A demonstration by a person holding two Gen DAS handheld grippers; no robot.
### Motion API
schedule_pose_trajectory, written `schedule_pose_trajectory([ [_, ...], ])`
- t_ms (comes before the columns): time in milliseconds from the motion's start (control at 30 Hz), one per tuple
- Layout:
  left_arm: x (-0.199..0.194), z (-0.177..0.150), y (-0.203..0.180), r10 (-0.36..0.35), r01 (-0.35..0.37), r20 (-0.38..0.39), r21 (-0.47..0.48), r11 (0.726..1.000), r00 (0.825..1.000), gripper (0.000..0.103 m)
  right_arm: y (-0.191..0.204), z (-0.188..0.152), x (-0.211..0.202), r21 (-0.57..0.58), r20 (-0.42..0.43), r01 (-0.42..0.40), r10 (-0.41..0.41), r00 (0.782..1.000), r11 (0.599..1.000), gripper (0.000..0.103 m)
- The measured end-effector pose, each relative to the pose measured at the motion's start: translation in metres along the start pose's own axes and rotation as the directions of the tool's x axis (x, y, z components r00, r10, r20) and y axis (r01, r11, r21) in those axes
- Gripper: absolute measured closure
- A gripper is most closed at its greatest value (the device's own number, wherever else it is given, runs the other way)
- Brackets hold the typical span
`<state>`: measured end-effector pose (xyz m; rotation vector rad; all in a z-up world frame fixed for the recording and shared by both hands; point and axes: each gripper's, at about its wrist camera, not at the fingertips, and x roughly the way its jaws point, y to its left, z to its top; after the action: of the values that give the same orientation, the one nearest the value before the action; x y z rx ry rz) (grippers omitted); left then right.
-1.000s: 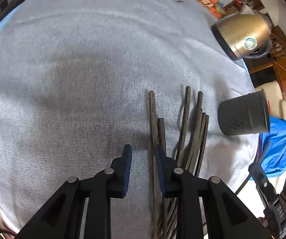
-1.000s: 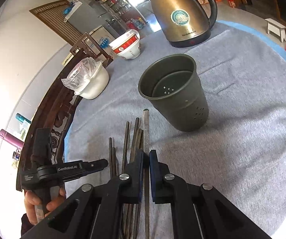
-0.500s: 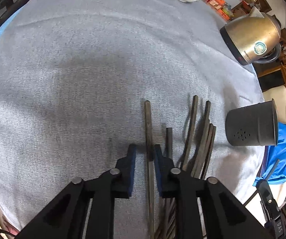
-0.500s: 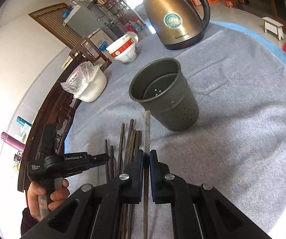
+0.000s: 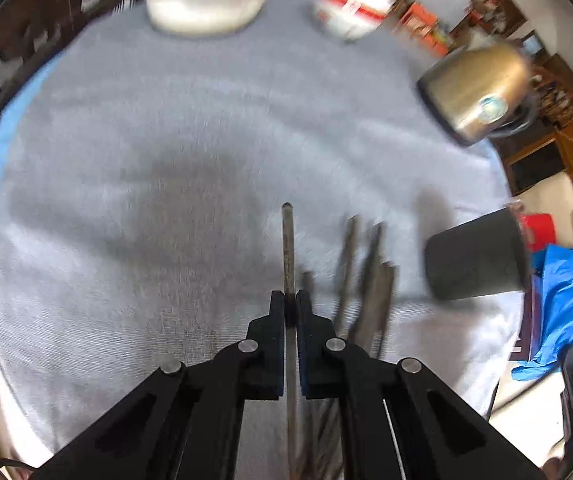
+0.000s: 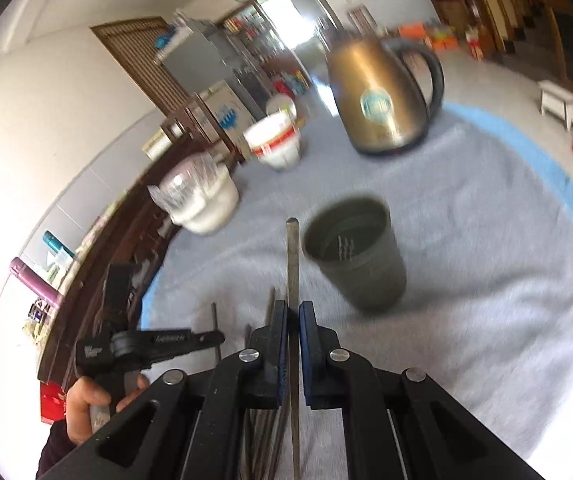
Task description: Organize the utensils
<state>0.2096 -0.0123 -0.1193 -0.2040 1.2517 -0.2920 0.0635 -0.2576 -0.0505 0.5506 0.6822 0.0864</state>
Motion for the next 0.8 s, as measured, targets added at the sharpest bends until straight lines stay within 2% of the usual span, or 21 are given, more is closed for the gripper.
schedule_pose_trajectory([
  [133,-0.050,0.002,-0.021,-0.024,0.018,0.109,0.060,0.998,0.994,0.098,0.013,0.017,-0.027,-0.036,0.108,0.001,0.003,0.994,0.999,0.097],
  [333,-0.106,0.019,-0.065,-0.088,0.049,0.256,0.152,0.987,0.963,0.098,0.028,0.044,-0.059,-0.062,0.275,0.004,0.013,0.961,0.998,0.097],
  [433,-0.131,0.025,-0.088,-0.118,0.058,0.334,0.184,0.981,0.935,0.098,0.027,0.060,-0.069,-0.049,0.326,-0.004,0.020,0.945,0.999,0.097],
  [567,-0.163,0.036,-0.116,-0.141,0.043,0.456,0.217,0.975,0.879,0.098,0.023,0.080,-0.080,-0.026,0.384,0.021,-0.009,0.923,0.999,0.097],
  [667,-0.172,0.048,-0.139,-0.175,0.062,0.501,0.233,0.970,0.848,0.098,0.020,0.089,-0.088,-0.016,0.428,0.057,-0.044,0.903,0.998,0.097],
  [800,-0.165,0.058,-0.161,-0.195,0.067,0.560,0.242,0.968,0.805,0.098,0.017,0.093,-0.088,-0.019,0.447,0.116,-0.095,0.889,0.993,0.097],
])
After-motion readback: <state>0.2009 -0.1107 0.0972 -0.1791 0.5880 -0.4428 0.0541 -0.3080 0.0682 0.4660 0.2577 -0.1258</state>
